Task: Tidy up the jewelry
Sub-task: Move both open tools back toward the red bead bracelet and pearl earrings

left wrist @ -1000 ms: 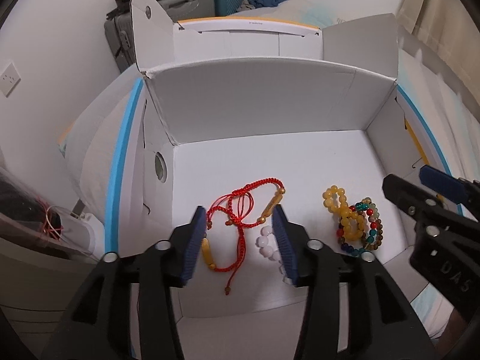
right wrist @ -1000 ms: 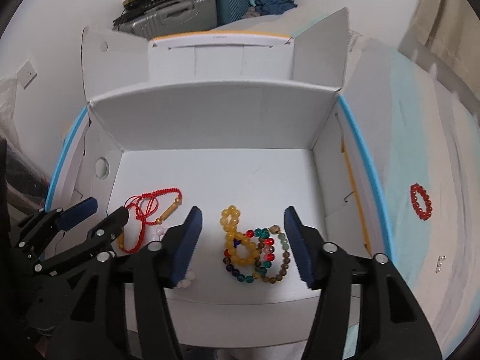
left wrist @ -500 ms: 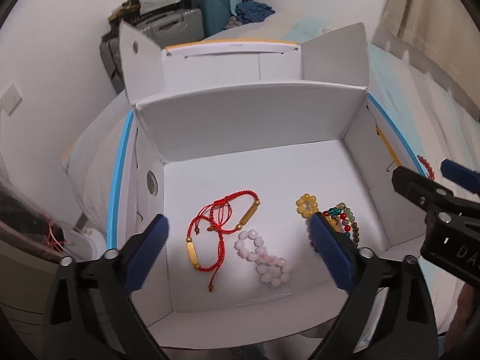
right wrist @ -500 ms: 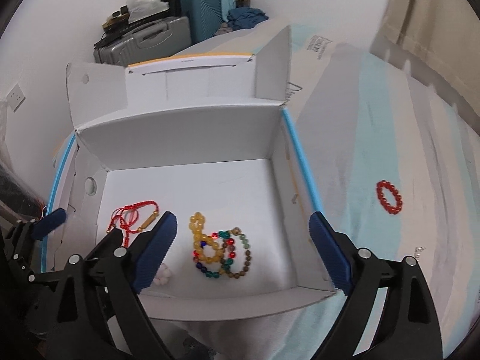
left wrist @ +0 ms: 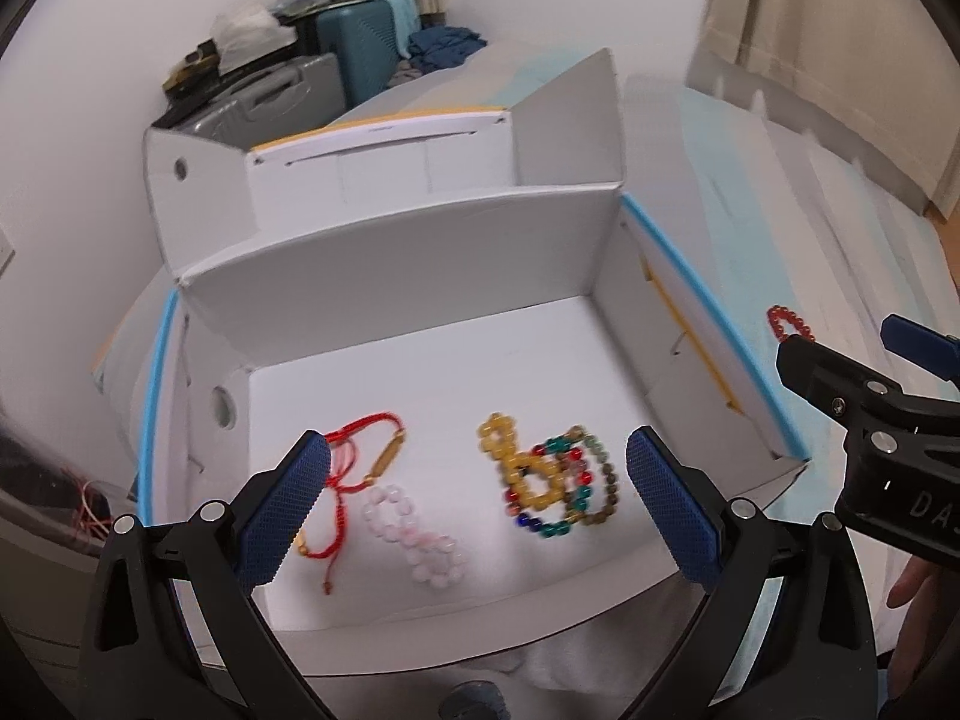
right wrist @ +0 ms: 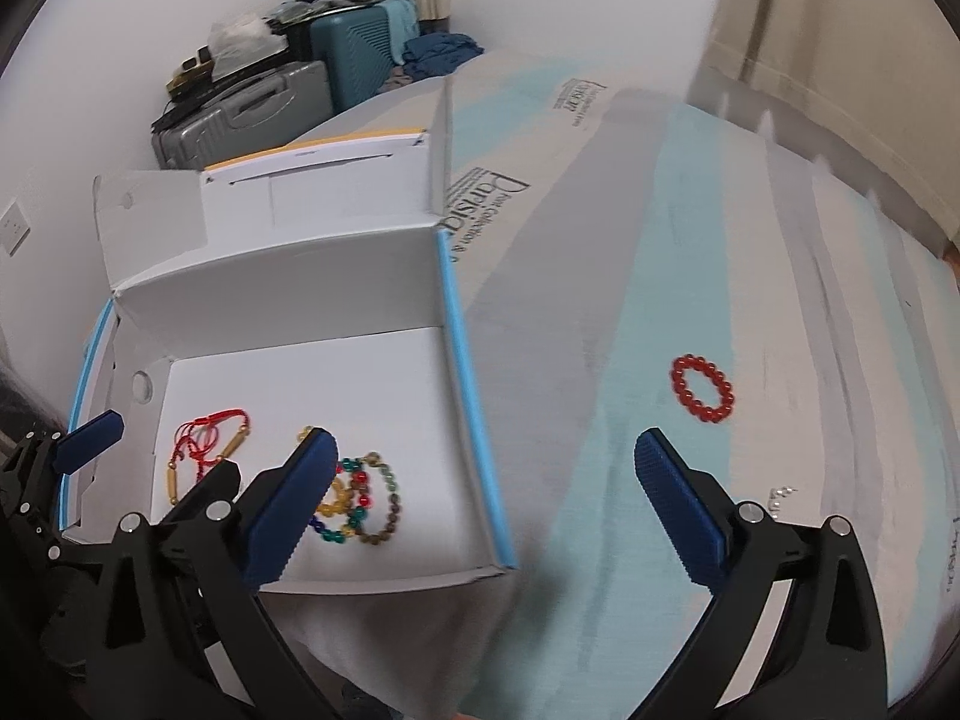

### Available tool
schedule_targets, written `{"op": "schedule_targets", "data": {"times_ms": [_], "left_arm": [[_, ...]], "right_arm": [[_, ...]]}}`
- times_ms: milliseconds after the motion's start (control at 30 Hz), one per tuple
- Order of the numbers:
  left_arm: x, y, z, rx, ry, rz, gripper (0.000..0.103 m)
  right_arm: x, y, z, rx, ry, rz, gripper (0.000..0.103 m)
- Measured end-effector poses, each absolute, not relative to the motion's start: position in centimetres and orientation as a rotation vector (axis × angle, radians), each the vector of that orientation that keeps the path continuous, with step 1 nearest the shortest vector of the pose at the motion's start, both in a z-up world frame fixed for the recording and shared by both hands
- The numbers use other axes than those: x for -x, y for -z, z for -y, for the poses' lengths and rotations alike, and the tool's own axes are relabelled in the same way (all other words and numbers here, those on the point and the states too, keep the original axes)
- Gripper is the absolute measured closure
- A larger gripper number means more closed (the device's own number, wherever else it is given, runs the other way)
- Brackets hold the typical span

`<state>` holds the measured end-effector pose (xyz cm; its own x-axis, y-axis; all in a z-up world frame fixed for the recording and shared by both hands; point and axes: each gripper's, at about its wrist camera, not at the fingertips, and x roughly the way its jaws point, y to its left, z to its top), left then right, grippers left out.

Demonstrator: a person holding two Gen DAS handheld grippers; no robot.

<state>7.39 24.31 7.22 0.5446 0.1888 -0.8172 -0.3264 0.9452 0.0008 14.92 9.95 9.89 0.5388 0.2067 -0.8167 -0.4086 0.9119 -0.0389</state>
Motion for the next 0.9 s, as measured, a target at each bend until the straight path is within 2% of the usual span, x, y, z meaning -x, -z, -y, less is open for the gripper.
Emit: {"op": "schedule_targets", "data": {"times_ms": [600, 900], "left_arm": [[-11.4, -7.8, -16.2, 0.1, -0.191, -0.918, 0.006], [-14.6, -6.6, -12.4, 0.088, -0.15, -0.927, 0.006]], "right_arm": [[-17.9, -9.4, -0.4, 0.171, -0.253, -0.941, 0.008], [-20.1, -7.2, 5.7, 0.102, -0.181, -0.976, 0.008]]}}
